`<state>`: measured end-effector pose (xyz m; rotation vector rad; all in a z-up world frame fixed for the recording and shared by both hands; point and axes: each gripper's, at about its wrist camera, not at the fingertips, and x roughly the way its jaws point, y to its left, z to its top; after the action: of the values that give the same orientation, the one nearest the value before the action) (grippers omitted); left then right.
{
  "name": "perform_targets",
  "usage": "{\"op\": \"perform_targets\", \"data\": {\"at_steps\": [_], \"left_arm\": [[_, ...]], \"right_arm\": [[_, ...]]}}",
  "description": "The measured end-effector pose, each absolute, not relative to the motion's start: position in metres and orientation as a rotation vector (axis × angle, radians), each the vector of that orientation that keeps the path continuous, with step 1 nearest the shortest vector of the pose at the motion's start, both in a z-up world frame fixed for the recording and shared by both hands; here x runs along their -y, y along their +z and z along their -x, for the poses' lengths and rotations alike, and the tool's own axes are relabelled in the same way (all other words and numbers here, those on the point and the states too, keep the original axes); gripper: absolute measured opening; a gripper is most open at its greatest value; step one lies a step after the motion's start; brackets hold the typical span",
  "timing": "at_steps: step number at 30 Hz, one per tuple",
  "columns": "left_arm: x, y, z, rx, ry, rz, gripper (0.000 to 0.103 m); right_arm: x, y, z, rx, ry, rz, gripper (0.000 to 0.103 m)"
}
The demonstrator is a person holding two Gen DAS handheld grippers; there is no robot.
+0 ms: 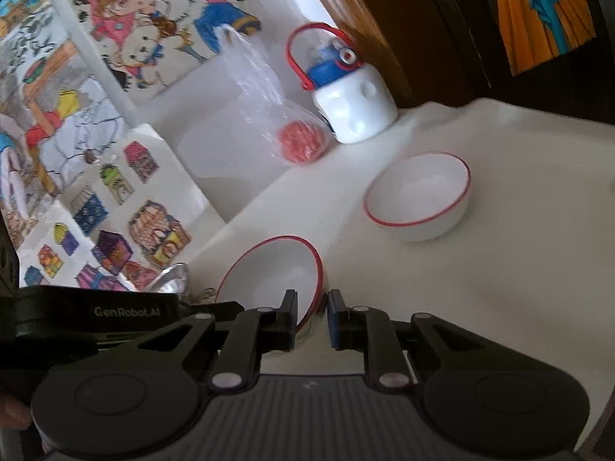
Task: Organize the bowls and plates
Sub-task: 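Close both grippers on the rim of the white bowl, then lift the white bowl with both grippers and lower it into the steel bowl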
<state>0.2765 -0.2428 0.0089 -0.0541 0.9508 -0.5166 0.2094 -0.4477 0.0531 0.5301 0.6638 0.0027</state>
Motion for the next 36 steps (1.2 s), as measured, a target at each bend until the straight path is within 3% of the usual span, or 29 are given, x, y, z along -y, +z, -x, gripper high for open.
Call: {"op": "perform_targets", "data": {"at_steps": [17,26,36], "left_arm": [[0.13,0.062,-0.214,-0.822,-0.506,0.125,0.011],[0.072,0.052,-0.175,-0.853,-0.462,0.101,0.011],[0.061,0.034,-0.17,-0.947,-0.447,0.061,0.011]], "right_arm": [[0.347,0.102,-0.163,-0.639,0.156,-0.41,0.018],[0.303,0.095,-0.139,-0.73,0.219,-0.347,0.018],[0.296,0.085,-0.15,-0.883,0.244,-0.311,0.018]]}}
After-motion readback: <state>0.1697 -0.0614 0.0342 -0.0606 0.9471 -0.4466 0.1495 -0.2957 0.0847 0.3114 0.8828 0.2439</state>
